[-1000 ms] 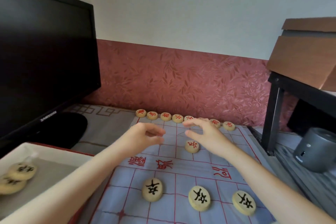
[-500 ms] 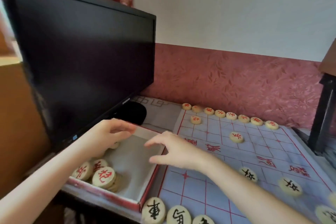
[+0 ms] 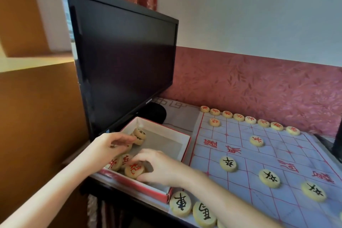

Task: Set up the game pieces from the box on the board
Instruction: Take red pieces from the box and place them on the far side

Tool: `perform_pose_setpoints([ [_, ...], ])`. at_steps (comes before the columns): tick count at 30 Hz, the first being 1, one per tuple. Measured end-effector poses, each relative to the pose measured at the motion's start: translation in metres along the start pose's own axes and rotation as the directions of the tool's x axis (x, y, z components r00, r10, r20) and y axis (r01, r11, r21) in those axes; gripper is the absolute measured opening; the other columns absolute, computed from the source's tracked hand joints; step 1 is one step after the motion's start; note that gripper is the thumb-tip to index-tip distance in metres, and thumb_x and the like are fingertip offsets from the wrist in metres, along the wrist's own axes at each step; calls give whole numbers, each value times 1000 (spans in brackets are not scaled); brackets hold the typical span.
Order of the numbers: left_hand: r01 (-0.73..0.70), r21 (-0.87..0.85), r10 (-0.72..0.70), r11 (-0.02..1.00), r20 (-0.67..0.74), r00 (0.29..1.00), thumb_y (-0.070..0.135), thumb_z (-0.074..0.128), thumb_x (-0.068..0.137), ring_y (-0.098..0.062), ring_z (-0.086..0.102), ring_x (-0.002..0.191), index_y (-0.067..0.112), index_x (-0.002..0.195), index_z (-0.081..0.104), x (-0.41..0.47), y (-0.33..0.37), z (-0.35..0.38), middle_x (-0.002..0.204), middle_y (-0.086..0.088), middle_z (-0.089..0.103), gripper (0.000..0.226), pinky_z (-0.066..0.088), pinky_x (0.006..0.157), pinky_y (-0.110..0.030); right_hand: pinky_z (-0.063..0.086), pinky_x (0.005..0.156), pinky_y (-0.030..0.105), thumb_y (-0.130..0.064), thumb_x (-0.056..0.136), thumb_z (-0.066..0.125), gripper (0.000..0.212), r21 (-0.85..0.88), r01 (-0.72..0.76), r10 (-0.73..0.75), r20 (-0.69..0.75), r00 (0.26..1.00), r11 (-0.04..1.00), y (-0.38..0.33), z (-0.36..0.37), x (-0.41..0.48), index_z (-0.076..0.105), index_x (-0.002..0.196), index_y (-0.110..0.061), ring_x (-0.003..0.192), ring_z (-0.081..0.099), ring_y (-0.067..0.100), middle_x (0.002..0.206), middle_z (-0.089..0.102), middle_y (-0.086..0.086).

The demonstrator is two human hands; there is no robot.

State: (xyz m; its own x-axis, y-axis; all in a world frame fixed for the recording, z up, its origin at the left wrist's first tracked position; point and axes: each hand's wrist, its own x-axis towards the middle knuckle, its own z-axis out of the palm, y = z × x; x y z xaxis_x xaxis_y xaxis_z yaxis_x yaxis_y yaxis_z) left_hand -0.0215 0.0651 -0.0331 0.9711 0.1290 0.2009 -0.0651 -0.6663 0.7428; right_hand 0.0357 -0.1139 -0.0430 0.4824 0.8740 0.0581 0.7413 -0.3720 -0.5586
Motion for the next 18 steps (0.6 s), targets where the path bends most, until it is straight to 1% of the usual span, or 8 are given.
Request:
perform_pose_setpoints([
  [3,-28,65,27,997,30,999,5,62,83,14,54,98,26,104,67,1,-3,1,101,11,68,29,44,73,1,34,99,25,-22,83,65,54,-15,-70,69,-39,997,997,8,-7,-7,45,133,-20,121,41,12,129,46,-1],
  [7,-73,223,18,972,239,971,23,72,77,5,60,93,30,104,65,3,4,1,99,15,66,29,46,79,-5,38,99,26,-24,79,70,63,-30,-176,171,-123,978,984,23,-28,-22,42,136,-25,115,45,8,125,46,-6],
  [9,-94,309,-5,946,304,953,33,73,74,2,60,89,31,104,65,5,10,6,98,16,64,32,48,79,-9,38,99,24,-23,77,71,63,-18,-208,203,-136,970,978,30,-36,-30,45,134,-25,112,46,6,122,46,-8],
  [11,-109,403,-28,909,318,948,42,73,71,0,58,87,32,106,63,6,13,13,99,17,61,38,50,79,-14,39,99,24,-24,77,72,61,-7,-226,222,-143,964,974,34,-41,-37,47,132,-26,111,47,5,118,46,-11],
  [14,-136,511,-61,849,350,935,47,72,68,-1,54,80,33,109,61,8,17,21,94,18,57,45,45,66,-10,39,97,23,-25,78,71,58,15,-236,235,-154,960,972,38,-44,-47,48,131,-26,103,47,1,113,46,-12],
  [16,-153,563,-79,812,366,927,47,73,68,-4,54,83,31,112,60,10,20,25,99,15,61,48,47,69,-14,37,93,19,-26,79,70,56,18,-230,230,-148,962,973,39,-43,-53,49,130,-26,95,44,-7,110,45,-15],
  [17,-155,574,-87,804,371,925,47,73,68,-4,55,85,30,112,60,11,21,26,103,13,63,49,48,71,-15,37,92,18,-27,79,70,55,19,-226,227,-146,963,974,40,-43,-55,49,130,-27,93,43,-9,109,45,-15],
  [18,-155,575,-93,803,377,921,46,74,68,-5,56,85,29,112,61,13,22,28,105,11,64,49,48,70,-14,37,92,19,-28,79,71,55,24,-222,223,-149,963,975,40,-43,-57,49,129,-27,94,43,-9,109,45,-16],
])
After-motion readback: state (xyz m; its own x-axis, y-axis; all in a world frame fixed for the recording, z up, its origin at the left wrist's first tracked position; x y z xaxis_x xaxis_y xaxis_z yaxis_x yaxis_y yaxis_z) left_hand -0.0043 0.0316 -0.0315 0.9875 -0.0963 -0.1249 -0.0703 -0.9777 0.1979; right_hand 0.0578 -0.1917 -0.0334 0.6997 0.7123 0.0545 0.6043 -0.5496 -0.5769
